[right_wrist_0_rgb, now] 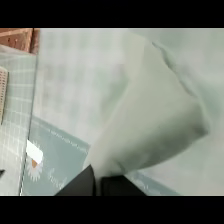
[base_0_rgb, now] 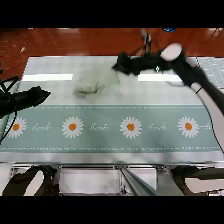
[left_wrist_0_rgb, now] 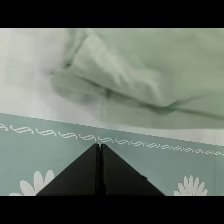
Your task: Fold the shirts.
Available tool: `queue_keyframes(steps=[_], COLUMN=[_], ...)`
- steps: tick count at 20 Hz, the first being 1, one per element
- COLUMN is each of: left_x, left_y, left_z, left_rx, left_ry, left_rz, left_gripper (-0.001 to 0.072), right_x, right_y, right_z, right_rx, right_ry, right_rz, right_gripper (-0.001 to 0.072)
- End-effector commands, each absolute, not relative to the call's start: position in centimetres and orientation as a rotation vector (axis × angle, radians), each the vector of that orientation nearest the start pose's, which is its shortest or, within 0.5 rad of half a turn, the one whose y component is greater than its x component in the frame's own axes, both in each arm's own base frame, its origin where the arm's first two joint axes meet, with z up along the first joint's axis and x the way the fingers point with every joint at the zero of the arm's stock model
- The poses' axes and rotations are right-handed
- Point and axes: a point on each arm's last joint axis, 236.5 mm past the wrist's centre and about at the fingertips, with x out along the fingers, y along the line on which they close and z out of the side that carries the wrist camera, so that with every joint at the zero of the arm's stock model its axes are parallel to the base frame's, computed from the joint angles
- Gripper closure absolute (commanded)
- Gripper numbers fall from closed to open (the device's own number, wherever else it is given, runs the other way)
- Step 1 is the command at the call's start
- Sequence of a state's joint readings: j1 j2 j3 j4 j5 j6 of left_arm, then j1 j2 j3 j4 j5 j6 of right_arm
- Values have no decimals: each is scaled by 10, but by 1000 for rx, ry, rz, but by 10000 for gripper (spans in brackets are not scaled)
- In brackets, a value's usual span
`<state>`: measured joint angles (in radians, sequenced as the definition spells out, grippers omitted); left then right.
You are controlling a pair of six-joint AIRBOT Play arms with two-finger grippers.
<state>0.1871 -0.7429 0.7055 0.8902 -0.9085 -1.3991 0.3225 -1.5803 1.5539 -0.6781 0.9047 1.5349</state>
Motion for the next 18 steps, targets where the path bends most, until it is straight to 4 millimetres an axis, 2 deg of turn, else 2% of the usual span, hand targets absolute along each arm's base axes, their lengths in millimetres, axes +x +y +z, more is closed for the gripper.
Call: queue_keyframes(steps=[1, 5, 8, 10, 12, 14, 18], left_x=[331, 331, 331, 331, 331, 331, 331], left_y=[-57, -57, -57, -57, -57, -57, -57], left_z=[83, 83, 83, 83, 83, 83, 83], left_rx=[-558, -558, -558, -558, -558, -559, -558], left_ry=[821, 821, 821, 821, 821, 820, 819], left_rz=[-201, -202, -202, -202, -201, -201, -201], left_gripper=[689, 689, 689, 689, 689, 689, 689], right_x=[480, 473, 458, 440, 418, 393, 331], right_y=[274, 214, 147, 99, 56, 20, -42], right_z=[198, 252, 278, 286, 286, 276, 237], right_rx=[525, 478, 497, 502, 506, 519, 537], right_ry=[894, 869, 846, 859, 896, 937, 1006], right_rz=[634, 579, 479, 396, 299, 196, -57], right_gripper=[690, 690, 689, 690, 690, 691, 691])
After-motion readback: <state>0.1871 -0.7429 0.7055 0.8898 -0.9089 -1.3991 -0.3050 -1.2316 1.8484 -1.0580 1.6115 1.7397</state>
